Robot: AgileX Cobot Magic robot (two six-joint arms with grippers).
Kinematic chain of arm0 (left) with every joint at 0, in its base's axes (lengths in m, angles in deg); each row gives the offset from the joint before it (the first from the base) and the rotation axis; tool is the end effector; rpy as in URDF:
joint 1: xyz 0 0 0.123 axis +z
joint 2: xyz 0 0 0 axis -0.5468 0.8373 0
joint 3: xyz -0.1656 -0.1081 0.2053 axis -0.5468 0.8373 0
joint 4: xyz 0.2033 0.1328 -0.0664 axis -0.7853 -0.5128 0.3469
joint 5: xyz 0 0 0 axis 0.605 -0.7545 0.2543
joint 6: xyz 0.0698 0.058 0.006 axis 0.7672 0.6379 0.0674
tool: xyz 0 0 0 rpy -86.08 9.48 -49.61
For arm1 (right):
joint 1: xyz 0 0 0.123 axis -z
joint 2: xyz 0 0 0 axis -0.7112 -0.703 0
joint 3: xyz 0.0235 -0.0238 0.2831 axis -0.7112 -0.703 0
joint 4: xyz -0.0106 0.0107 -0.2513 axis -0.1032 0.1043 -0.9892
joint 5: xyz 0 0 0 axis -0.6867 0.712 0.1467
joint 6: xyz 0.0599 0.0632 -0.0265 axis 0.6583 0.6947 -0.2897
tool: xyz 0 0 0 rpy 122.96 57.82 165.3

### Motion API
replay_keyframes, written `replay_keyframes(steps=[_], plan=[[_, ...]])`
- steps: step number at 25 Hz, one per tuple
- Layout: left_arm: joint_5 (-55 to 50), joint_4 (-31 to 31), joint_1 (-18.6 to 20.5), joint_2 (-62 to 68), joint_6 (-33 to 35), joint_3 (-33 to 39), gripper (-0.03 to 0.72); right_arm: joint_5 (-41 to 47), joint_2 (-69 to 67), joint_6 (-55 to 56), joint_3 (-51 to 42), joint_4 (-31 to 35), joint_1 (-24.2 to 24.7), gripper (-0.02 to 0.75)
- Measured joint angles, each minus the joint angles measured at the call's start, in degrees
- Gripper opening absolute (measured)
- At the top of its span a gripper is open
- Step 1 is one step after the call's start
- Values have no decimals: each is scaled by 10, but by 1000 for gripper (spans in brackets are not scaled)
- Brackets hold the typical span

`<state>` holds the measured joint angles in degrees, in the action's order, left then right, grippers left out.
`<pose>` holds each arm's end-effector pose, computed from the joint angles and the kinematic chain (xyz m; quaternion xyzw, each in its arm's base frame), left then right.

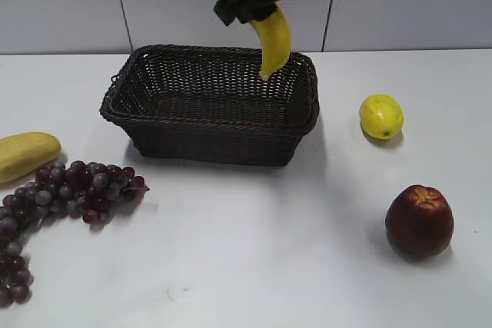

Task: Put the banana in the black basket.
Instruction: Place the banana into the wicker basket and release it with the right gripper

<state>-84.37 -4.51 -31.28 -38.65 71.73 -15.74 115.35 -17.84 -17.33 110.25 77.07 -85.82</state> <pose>-0.0054 -0.0154 0.2809 0.0333 0.8399 -0.0610 0.5383 0.3362 0.2698 0.3111 -0.3541 0.8605 0.0386 0.3644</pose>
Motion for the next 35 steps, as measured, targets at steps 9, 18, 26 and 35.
replay_keyframes(steps=[9,18,26,35], plan=[[0,0,0,0,0,0,237,-118,-104,-403,20,8,7,322],[0,0,-1,0,0,0,237,-120,-158,-427,21,8,10,322],[0,0,-1,0,0,0,237,-143,-164,-433,21,-2,11,610],[0,0,-1,0,0,0,237,-120,-127,-349,21,-1,15,621]])
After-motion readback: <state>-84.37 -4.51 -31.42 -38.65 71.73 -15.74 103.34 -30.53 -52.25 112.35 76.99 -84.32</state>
